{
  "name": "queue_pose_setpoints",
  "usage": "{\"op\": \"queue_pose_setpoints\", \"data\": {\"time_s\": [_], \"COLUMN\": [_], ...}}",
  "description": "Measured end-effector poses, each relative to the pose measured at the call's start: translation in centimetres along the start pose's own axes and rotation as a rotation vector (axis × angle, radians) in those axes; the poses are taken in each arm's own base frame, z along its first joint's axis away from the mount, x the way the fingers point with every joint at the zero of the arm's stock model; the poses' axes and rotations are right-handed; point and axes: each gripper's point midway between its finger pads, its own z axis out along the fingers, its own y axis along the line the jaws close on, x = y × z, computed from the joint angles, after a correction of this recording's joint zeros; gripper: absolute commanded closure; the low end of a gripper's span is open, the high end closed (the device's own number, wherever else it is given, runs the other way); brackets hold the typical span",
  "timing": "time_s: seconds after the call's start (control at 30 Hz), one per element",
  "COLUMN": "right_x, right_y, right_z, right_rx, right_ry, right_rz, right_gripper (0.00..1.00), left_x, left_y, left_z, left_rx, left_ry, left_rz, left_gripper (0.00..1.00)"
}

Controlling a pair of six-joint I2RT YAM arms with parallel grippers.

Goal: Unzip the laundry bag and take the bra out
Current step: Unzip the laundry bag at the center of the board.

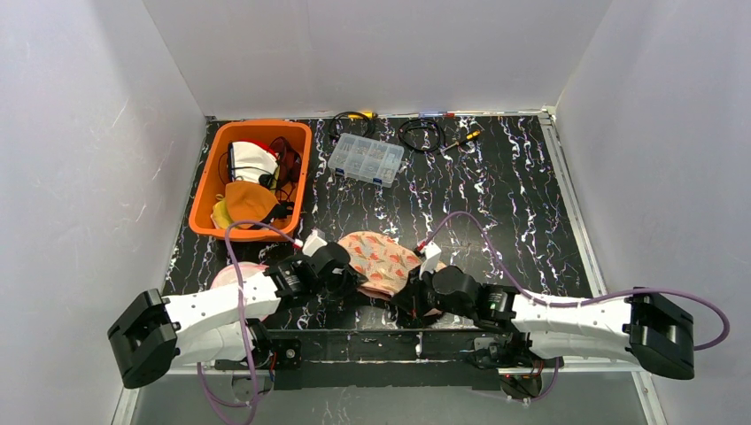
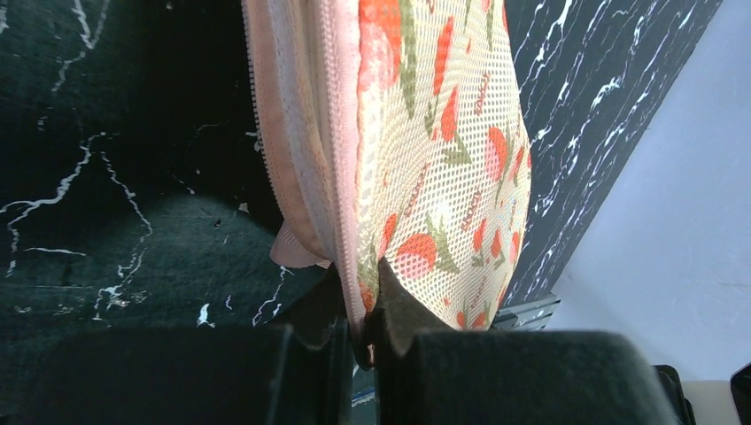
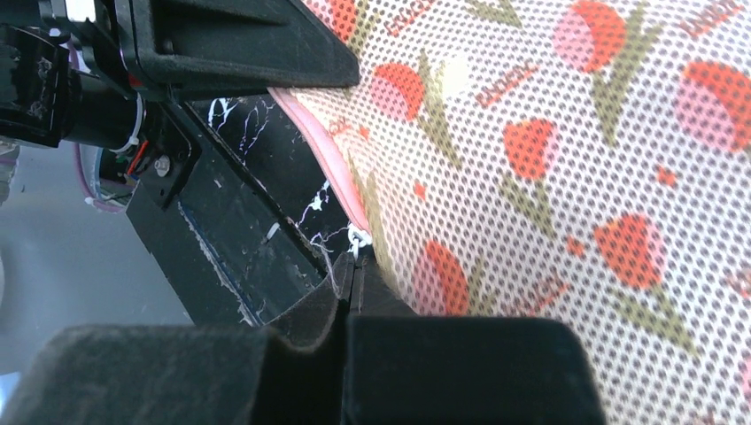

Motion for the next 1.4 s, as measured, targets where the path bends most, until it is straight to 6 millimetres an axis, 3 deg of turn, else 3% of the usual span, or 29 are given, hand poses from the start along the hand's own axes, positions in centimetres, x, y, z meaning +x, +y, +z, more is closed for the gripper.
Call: {"op": "queue_pose_setpoints", "data": {"time_s": [0.43, 0.67, 0.73, 0.9, 0.97, 1.17, 1.4], "right_x": [-0.3, 0.9, 1.4, 1.6, 1.8, 2.0, 2.2], "right_y": [-1.0, -3.5, -4.1, -4.2, -4.4, -3.9, -2.8], "right_z": [-2.3, -3.1, -3.1, -3.1, -3.0, -2.5, -1.4], "right_rx": [0.041, 0.118, 0.135, 0.144, 0.151, 0.133, 0.082], "right_ry": [-0.014, -0.018, -0.007, 0.001, 0.009, 0.017, 0.033], "right_rz": [-0.004, -0.005, -0.005, 0.001, 0.002, 0.007, 0.017], "right_gripper": [0.99, 0.99, 0.99, 0.99, 0.99, 0.99, 0.99], "left_x": [-3.5, -4.9, -5.0, -4.9, -4.7, -2.6, 3.0], "left_y": [1.9, 1.8, 1.6, 0.2, -0.4, -0.5, 0.0], "left_z": [-0.1, 0.3, 0.4, 0.2, 0.0, -2.0, -4.1], "left_rx": [-0.087, -0.118, -0.117, -0.092, -0.07, 0.013, 0.087], "left_ry": [-0.087, -0.088, -0.077, -0.038, -0.018, 0.082, 0.232], "left_rz": [-0.016, 0.054, 0.079, 0.161, 0.185, 0.208, 0.262], "left_gripper": [1.0, 1.0, 0.87, 0.4, 0.28, 0.2, 0.2]}}
